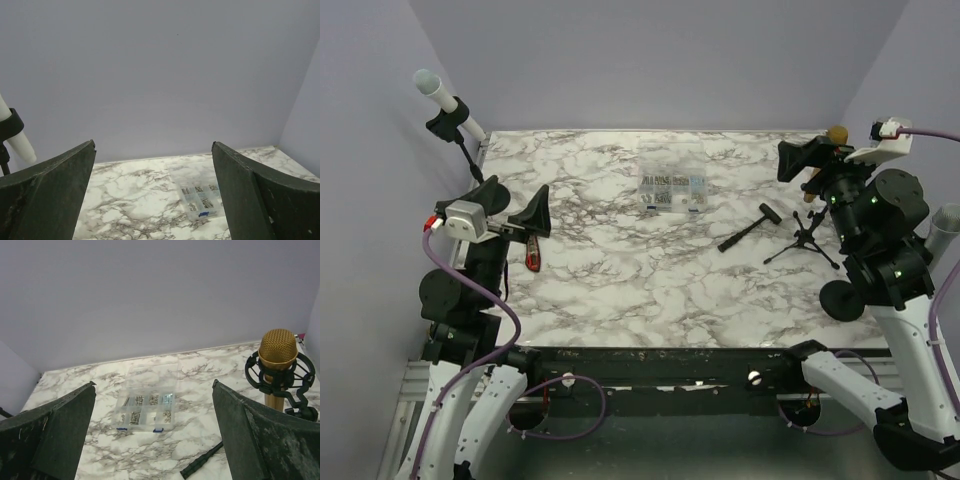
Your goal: Remove the microphone from the stand
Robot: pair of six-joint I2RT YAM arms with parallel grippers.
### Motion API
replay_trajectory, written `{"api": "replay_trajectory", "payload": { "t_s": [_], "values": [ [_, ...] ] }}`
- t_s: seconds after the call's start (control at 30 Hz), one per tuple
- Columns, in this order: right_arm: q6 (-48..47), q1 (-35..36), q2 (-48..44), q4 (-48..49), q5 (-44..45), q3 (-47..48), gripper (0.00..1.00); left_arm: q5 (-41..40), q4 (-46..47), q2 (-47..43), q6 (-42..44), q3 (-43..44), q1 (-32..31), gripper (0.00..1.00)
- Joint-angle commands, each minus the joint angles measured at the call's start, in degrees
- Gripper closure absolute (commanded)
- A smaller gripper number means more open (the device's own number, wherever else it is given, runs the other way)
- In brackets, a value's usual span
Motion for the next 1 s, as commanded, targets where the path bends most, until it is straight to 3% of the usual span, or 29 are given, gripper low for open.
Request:
{"api": "replay_trajectory", "payload": {
  "t_s": [0.0,0.3,0.5,0.6,0.8,0.87,0.97],
  "values": [
    [1.0,-0.4,-0.6,-0.7,-4.4,0.1,0.00,1.4,0.9,0.6,-0.6,0.8,-0.5,0.01],
    [7.0,-0.4,-3.9,5.5,-11.3,-6.5,0.00,0.4,0.2,1.9,-0.6,1.1,-0.8,0.01],
    [8.1,-0.4,2.0,7.7,-35.0,-6.5,0.00,-4.2,-0.8,4.8,-0.9,1.0,-1.0,0.01],
    [11.5,1.6,7.6,8.7,-40.4,-7.0,0.00,-5.6,-4.6,8.5,-0.6,3.5,-1.0,0.01],
    [11.6,15.8,13.3,10.4,-33.9,-10.2,0.00,-9.6,-10.7,16.5,-1.7,7.2,-0.9,0.01],
    [11.6,17.3,14.0,9.1,-29.8,-10.6,0.00,-8.2,-11.1,18.1,-3.1,7.5,-0.9,0.01],
    [8.9,17.3,13.4,4.5,-16.4,-10.1,0.00,-2.9,-11.1,20.1,-3.7,8.8,-0.9,0.01]
  ]
}}
